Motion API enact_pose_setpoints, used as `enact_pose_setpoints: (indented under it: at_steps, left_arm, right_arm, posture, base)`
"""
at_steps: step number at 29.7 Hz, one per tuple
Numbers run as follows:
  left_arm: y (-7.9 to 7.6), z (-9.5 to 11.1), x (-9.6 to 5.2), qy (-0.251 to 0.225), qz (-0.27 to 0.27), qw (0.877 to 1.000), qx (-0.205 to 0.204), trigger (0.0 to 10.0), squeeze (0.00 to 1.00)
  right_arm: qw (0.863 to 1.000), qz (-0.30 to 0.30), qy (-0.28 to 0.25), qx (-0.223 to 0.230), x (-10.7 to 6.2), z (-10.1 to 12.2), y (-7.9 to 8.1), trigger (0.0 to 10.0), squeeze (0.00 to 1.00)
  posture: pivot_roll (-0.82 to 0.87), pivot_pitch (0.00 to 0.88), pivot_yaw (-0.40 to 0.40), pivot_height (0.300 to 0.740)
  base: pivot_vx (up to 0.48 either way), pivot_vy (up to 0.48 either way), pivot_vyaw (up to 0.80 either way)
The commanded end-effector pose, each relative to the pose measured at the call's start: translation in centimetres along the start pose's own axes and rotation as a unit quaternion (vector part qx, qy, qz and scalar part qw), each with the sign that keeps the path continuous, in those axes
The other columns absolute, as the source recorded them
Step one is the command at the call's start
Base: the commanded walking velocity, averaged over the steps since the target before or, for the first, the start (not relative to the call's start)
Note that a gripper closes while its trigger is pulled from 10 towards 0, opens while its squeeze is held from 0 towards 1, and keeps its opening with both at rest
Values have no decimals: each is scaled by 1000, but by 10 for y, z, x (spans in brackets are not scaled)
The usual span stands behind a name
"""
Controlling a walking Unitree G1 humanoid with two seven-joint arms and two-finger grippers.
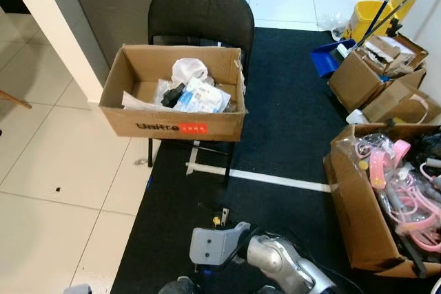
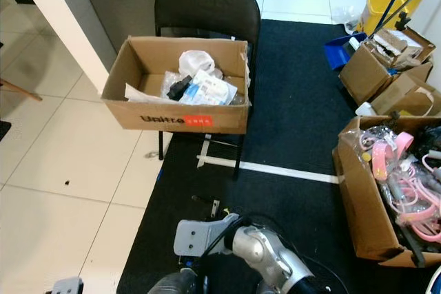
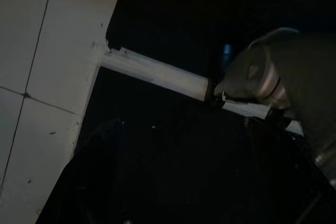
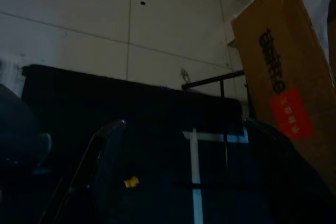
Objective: Picking trash to rubbish bin
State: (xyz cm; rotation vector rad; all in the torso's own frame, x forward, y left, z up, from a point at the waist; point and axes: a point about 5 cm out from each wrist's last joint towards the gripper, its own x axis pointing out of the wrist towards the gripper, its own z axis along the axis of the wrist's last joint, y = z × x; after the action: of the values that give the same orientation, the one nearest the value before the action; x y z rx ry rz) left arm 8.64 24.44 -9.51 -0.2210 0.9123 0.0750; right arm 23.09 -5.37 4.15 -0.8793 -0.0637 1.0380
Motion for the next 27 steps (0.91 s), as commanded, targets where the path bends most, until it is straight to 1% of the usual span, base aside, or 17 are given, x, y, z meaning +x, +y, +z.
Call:
enact_pose_setpoints:
  at_steps: [1, 5, 6, 14, 16, 23, 27]
  left_arm:
    - [10, -9, -8, 13, 10, 1000, 6, 10000, 0]
    - [13, -13, -13, 15, 9, 1000, 10, 10000, 0]
    - [16, -15, -15, 13, 9, 1000, 12, 10000, 0]
    - [20, -16, -20, 1, 8, 1000, 15, 10000, 0]
    - [23, -21, -25, 1, 9, 1000, 15, 10000, 0]
    - [23, -31, -31, 10, 8, 1000, 13, 10000, 0]
    - [23, -33, -33, 11, 4, 1000, 15, 10000, 0]
  right_arm:
    - [1000, 10, 1, 1, -2, 3, 5, 10000, 0]
    - [1000, 9, -2, 1, -8, 7, 8, 10000, 0]
    - [1000, 9, -2, 3, -12, 10, 9, 10000, 0]
    - [1000, 10, -1, 4, -19, 16, 11, 10000, 0]
    - [1000, 10, -1, 4, -23, 21, 12, 10000, 0]
    - [1000, 10, 0, 5, -28, 26, 14, 10000, 0]
    - [1000, 9, 1, 4, -29, 28, 15, 10000, 0]
  posture:
    - [215, 259, 94, 740]
    - [238, 281, 102, 740]
    - [251, 290, 98, 740]
    - [288, 306, 99, 740]
    - [295, 314, 102, 740]
    - [301, 332, 112, 740]
    - [306, 336, 115, 740]
  base:
    - [0, 0, 0]
    - [0, 0, 0]
    - [0, 0, 0]
    - [0, 0, 0]
    - [0, 0, 0]
    - [0, 0, 0]
    - [0, 0, 0]
